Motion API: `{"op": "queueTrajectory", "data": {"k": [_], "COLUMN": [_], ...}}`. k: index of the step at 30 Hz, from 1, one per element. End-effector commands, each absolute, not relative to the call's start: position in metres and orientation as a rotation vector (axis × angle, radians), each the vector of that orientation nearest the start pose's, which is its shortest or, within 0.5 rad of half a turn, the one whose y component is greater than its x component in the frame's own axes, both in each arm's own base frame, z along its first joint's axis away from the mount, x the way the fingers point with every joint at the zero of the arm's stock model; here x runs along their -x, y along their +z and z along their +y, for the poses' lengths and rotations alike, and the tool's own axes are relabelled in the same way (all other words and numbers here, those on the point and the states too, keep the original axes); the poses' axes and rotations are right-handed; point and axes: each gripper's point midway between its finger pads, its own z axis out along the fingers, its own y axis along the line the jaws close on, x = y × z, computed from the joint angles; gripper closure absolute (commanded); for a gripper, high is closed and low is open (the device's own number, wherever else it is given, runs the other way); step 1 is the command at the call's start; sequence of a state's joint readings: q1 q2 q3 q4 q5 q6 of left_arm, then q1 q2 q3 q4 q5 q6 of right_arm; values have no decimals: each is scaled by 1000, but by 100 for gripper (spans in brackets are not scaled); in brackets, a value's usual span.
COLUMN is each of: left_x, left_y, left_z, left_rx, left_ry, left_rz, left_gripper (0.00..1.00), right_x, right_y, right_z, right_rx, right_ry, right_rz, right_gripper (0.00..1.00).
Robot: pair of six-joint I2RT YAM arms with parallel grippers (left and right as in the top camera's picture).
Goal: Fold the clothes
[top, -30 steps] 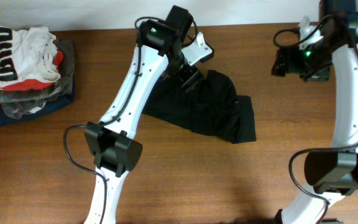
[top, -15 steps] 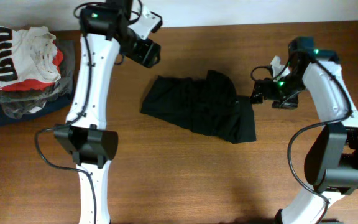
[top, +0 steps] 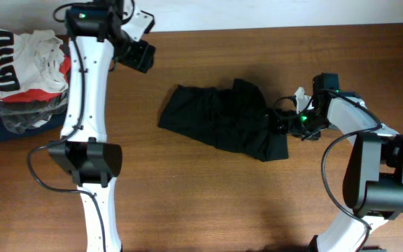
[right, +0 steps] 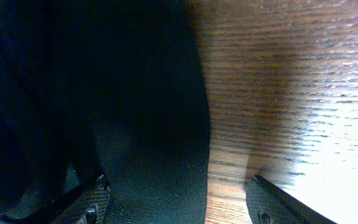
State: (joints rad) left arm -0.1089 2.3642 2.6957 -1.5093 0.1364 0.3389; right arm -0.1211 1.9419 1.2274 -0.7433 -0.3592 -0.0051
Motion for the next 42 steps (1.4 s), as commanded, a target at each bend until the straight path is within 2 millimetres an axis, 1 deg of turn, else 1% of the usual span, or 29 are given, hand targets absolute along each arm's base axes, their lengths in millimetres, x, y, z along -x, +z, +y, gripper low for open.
{"op": "queueTrajectory", "data": {"k": [1,4,7,10,15,18,21,23,26,28,29,31,33,36,39,42], "left_x": [-510,-509,-509,-508,-504,-501,-499,-499,-499,-499,-499,-499,-499,-499,-499,-499], "left_y": [216,215,215,214,213,212,211,211,211,211,211,211,211,211,211,211], "left_z": [-59,-53,-52,-52,-51,-50,-50,-50,-50,-50,-50,-50,-50,-50,-50,-50], "left_rx": [-576,-564,-560,-560,-562,-562,-561,-561,-561,-561,-561,-561,-561,-561,-562,-562], "left_ry": [-76,-75,-75,-75,-79,-81,-82,-83,-83,-83,-83,-83,-83,-83,-84,-84], "left_rz": [2663,2673,2677,2681,2699,2711,2719,2718,2718,2718,2718,2718,2718,2718,2719,2719], "left_gripper": [25,25,25,25,25,25,25,25,25,25,25,25,25,25,25,26], "right_x": [-370,-373,-376,-376,-376,-378,-382,-385,-388,-392,-395,-400,-403,-408,-414,-419], "right_y": [7,7,9,10,10,12,21,33,57,74,84,104,121,141,157,167], "right_z": [21,24,31,36,34,22,-3,-23,-52,-64,-67,-68,-66,-54,-31,4], "right_rx": [-180,-188,-173,-155,-164,-208,-283,-300,-317,-338,-317,-269,-237,-174,-87,37], "right_ry": [585,613,664,685,683,677,665,651,629,642,666,702,701,701,708,720], "right_rz": [2937,2914,2889,2883,2884,2872,2855,2841,2821,2797,2776,2744,2740,2743,2743,2741], "right_gripper": [26,30,40,54,96,96,96,96,96,96,96,96,96,96,96,96]}}
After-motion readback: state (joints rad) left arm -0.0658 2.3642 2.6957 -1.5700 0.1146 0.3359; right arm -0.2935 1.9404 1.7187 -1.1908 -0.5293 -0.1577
